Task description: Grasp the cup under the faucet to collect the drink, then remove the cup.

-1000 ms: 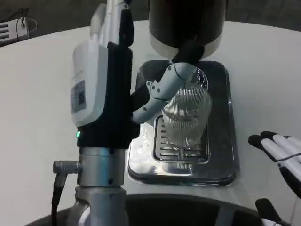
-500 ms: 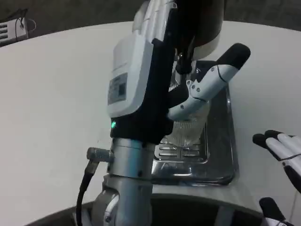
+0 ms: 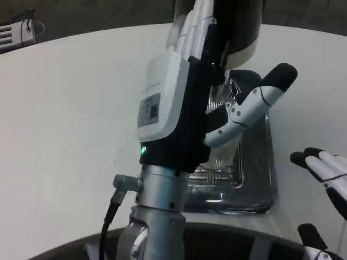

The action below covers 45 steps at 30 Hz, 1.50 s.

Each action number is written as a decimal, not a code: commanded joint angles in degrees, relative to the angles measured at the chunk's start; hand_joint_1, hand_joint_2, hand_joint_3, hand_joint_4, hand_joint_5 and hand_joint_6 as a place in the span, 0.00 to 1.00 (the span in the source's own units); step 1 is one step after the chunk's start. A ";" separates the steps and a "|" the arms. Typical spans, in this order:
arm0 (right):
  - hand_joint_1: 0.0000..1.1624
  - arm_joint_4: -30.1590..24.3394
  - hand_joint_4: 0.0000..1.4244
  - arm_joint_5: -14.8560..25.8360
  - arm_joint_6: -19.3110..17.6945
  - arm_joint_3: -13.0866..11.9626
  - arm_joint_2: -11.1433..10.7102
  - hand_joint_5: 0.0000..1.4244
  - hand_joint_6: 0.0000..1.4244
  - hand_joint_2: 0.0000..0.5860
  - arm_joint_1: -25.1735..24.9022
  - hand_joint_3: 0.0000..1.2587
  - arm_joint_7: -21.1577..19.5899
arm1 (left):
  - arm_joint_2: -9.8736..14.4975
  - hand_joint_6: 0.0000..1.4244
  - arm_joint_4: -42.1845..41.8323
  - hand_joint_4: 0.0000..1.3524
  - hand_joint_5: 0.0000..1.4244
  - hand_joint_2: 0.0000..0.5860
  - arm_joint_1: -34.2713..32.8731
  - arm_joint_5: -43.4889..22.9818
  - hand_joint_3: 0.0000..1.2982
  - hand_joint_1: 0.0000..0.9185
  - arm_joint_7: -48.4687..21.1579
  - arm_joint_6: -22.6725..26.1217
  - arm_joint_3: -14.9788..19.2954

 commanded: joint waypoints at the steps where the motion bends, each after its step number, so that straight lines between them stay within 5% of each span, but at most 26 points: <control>1: 0.19 0.39 0.10 0.84 0.18 0.38 0.08 0.15 0.19 0.88 -0.16 0.13 0.66 | -0.59 0.00 1.04 0.00 0.04 0.27 1.76 -0.44 0.00 0.00 0.58 -1.27 -1.25; 19: 0.18 1.10 0.10 1.26 0.17 0.03 0.00 0.15 0.20 0.88 -0.22 0.13 0.44 | 0.22 0.00 3.38 0.00 0.05 0.27 1.78 2.49 0.00 0.00 -0.43 -1.51 -3.58; 45: 0.18 1.94 0.10 2.28 0.64 0.81 0.70 0.15 0.20 0.88 -0.14 0.13 0.67 | 4.18 0.00 -0.21 0.00 0.06 0.26 -3.19 17.28 0.00 0.00 -18.87 8.59 -9.25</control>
